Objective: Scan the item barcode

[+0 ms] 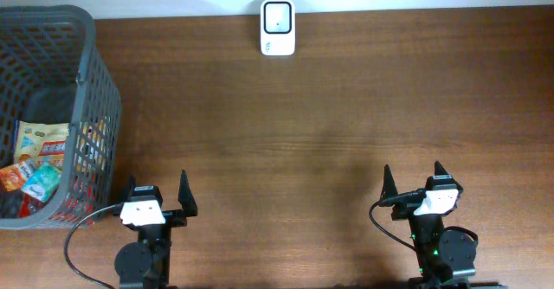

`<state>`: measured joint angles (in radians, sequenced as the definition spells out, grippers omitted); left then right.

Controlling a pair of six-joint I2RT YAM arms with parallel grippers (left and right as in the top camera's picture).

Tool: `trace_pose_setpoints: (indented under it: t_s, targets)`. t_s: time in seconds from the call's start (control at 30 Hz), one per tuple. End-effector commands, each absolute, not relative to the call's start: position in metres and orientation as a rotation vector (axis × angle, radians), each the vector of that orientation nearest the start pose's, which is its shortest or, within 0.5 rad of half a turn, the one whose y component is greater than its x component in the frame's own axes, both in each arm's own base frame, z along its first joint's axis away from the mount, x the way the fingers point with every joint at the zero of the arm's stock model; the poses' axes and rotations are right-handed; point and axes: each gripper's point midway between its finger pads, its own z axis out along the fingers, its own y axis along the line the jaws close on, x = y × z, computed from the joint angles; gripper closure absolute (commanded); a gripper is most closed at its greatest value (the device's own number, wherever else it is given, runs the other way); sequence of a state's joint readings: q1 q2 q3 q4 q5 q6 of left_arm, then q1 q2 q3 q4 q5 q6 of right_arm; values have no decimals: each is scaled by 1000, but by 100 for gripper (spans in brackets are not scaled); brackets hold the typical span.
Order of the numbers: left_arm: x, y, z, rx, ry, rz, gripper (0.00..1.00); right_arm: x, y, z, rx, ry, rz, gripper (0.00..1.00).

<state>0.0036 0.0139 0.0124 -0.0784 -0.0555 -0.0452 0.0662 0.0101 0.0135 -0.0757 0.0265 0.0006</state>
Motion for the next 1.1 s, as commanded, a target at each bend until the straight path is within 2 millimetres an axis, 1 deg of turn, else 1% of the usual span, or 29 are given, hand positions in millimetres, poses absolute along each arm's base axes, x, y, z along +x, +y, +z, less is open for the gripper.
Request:
trace_pose_setpoints:
  t_s: [0.0, 1.0, 1.03, 1.07]
  targets:
    - [246, 9, 157, -66, 1645, 16, 1, 246, 12, 156, -26, 1648, 32, 2]
    - [246, 9, 157, -66, 1646, 16, 1, 246, 12, 156, -26, 1648, 32, 2]
    - [246, 9, 158, -67, 1642, 7, 1, 246, 12, 156, -26, 1648, 32, 2]
    - [246, 0, 163, -50, 1621, -52, 1, 246, 12, 156, -26, 1648, 32, 2]
